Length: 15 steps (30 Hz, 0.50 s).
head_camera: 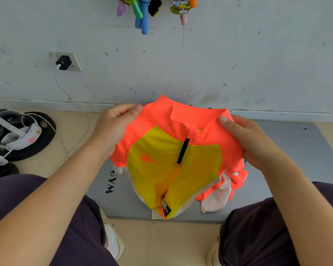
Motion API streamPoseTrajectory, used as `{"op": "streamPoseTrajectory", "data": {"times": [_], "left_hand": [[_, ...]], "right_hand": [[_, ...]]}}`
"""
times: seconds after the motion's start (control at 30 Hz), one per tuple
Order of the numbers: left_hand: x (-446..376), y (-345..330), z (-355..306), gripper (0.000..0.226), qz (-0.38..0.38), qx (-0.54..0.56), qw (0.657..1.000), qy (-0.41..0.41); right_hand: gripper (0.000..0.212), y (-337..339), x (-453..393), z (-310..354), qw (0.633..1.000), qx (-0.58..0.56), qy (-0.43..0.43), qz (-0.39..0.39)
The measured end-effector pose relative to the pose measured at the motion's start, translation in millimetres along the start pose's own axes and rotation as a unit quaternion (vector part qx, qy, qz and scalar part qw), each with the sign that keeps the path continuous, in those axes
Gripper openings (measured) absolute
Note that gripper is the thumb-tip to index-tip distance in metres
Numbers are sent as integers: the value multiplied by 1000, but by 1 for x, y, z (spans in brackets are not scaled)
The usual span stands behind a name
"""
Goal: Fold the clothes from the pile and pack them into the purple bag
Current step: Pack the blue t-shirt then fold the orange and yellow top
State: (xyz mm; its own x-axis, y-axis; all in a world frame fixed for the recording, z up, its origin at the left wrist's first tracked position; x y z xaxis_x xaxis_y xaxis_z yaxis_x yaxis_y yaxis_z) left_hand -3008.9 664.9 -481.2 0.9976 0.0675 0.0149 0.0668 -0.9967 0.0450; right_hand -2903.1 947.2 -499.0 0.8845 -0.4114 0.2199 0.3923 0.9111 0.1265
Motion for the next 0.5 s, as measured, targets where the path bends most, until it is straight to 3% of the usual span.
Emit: {"op": "streamPoseTrajectory", "data": {"times": [0.07, 0.2, 0.3, 0.4, 0.5], "left_hand": [[-4, 6, -1, 11, -18, 1, 1000, -24], [-11, 14, 0, 21, -29, -28, 997, -58], [-12, 15, 0, 28, -23, -32, 997, -70], [-12, 14, 5, 37, -18, -52, 996, -68], [-8, 12, 16, 28, -27, -30, 999, -8]], "right_hand": [[46, -7, 4, 3, 998, 6, 3, 65], [38, -17, 16, -4, 983, 77, 5, 166], [19, -14, 14, -4, 988, 82, 9, 133], [18, -10, 10, 1, 993, 51, 27, 106], [18, -14, 11, 6, 994, 1, 33, 100]]}}
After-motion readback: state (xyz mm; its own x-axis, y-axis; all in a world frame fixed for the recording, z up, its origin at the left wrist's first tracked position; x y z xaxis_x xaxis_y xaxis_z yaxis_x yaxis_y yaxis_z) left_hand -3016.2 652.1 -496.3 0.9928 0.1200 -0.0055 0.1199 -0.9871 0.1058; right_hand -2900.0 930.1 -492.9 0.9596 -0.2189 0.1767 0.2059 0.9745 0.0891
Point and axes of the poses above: each hand's wrist, its own x-axis away from the middle knuckle, its own y-axis out of the back of the hand, z = x × y, the point moved 10 cm from there along -x, towards the middle knuckle, and after that the axes turned 15 degrees about -z, right-handed, at the moved point
